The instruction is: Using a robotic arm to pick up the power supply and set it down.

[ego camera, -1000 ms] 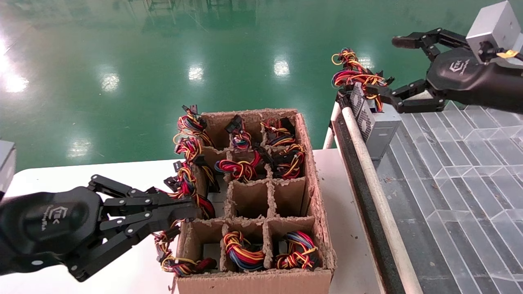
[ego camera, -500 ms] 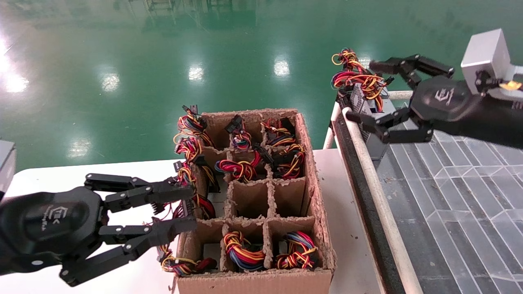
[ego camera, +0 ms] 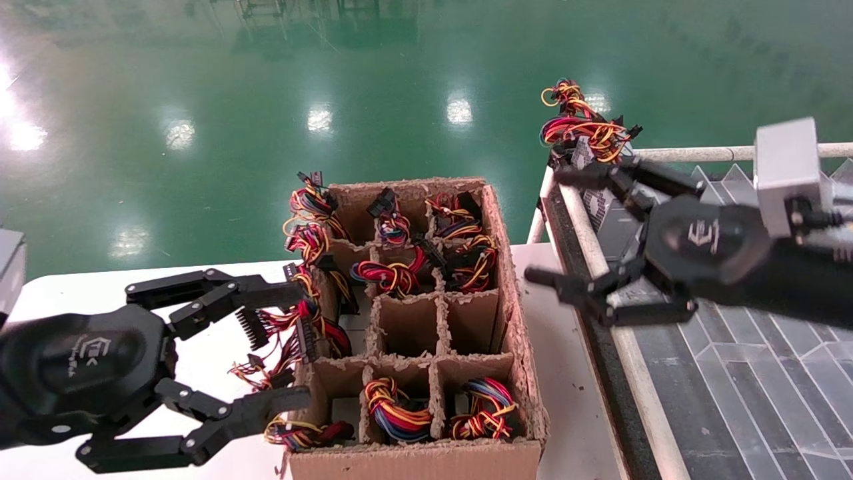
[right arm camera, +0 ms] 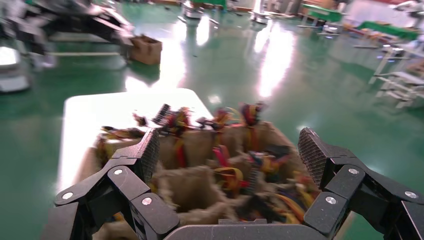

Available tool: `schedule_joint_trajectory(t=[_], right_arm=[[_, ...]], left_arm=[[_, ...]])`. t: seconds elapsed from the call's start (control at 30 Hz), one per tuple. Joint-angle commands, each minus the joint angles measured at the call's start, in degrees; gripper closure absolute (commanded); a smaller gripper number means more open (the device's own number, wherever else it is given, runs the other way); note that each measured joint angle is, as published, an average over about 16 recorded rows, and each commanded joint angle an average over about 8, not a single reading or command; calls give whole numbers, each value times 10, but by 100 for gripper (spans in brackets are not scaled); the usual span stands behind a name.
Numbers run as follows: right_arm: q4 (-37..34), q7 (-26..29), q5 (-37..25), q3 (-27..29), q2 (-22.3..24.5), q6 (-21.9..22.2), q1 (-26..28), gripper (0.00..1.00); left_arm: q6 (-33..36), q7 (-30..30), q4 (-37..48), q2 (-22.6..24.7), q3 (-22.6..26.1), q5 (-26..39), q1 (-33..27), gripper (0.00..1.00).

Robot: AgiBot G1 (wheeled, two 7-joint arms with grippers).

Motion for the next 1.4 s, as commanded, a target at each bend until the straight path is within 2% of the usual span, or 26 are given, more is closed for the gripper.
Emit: schedule_joint_trajectory(t=[0.03, 0.57, 1.4], right_arm=[[22, 13, 13, 2, 5, -2, -18, 0], [178, 104, 108, 18, 37, -20, -141, 0], [168, 100, 102, 18, 35, -19, -133, 0]], left_arm=[[0, 0, 0, 0, 0, 0, 0, 0], [0, 0, 0, 0, 0, 0, 0, 0], [0, 0, 0, 0, 0, 0, 0, 0]])
